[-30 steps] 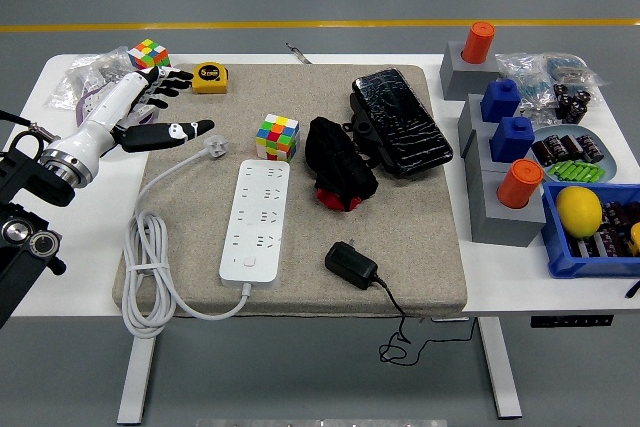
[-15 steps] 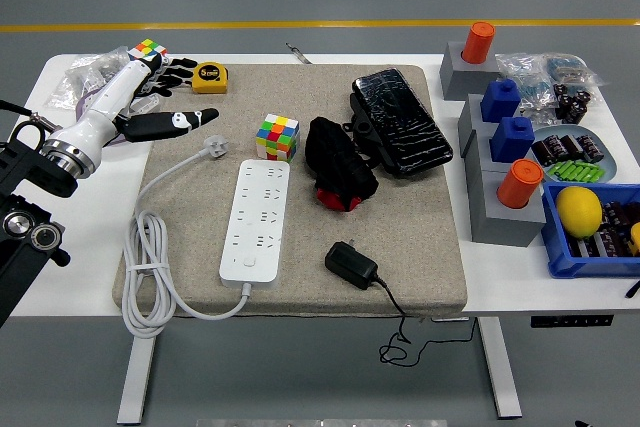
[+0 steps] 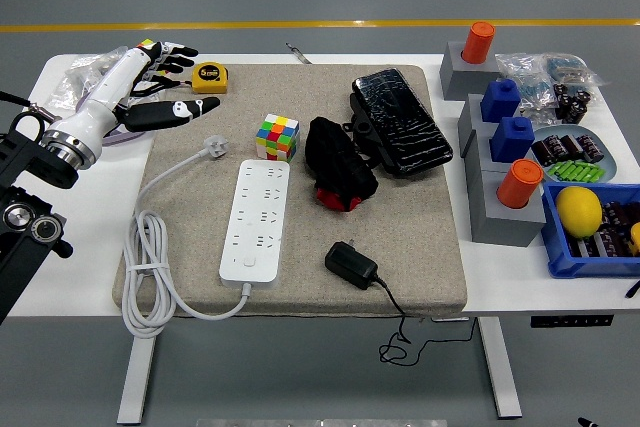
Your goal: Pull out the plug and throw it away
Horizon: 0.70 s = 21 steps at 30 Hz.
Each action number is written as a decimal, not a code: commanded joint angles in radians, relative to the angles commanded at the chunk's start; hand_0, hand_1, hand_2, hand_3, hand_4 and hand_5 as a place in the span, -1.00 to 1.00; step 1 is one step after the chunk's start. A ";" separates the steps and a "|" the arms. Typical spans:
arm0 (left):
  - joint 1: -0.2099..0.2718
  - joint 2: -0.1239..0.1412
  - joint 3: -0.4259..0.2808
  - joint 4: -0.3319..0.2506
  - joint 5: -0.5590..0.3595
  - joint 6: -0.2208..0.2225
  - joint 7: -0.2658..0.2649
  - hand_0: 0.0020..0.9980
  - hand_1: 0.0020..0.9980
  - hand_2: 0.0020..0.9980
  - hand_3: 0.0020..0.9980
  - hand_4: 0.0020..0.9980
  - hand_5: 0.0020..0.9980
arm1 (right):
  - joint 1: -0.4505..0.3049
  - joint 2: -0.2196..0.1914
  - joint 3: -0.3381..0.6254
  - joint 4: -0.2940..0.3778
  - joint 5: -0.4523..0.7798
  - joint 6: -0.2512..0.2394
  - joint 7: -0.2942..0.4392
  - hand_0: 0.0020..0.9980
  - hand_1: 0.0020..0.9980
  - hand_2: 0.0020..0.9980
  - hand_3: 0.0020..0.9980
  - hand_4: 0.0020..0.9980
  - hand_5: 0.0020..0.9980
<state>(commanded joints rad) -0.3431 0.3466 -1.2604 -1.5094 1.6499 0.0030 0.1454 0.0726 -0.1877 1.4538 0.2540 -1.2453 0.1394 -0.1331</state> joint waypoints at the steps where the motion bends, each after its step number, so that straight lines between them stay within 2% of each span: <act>1: -0.001 -0.001 -0.001 0.000 0.000 0.000 0.000 0.30 0.55 0.56 0.58 0.88 -0.09 | 0.000 0.001 0.005 0.000 -0.001 0.000 0.000 0.28 0.36 0.38 0.22 1.00 -0.01; 21: 0.013 -0.007 -0.027 -0.001 0.004 -0.002 0.002 0.30 0.54 0.56 0.58 0.88 -0.08 | -0.013 0.005 0.049 0.003 -0.018 -0.001 -0.001 0.28 0.36 0.38 0.22 1.00 -0.01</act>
<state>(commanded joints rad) -0.3300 0.3400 -1.2875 -1.5101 1.6542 0.0015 0.1471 0.0598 -0.1825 1.5032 0.2568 -1.2629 0.1382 -0.1337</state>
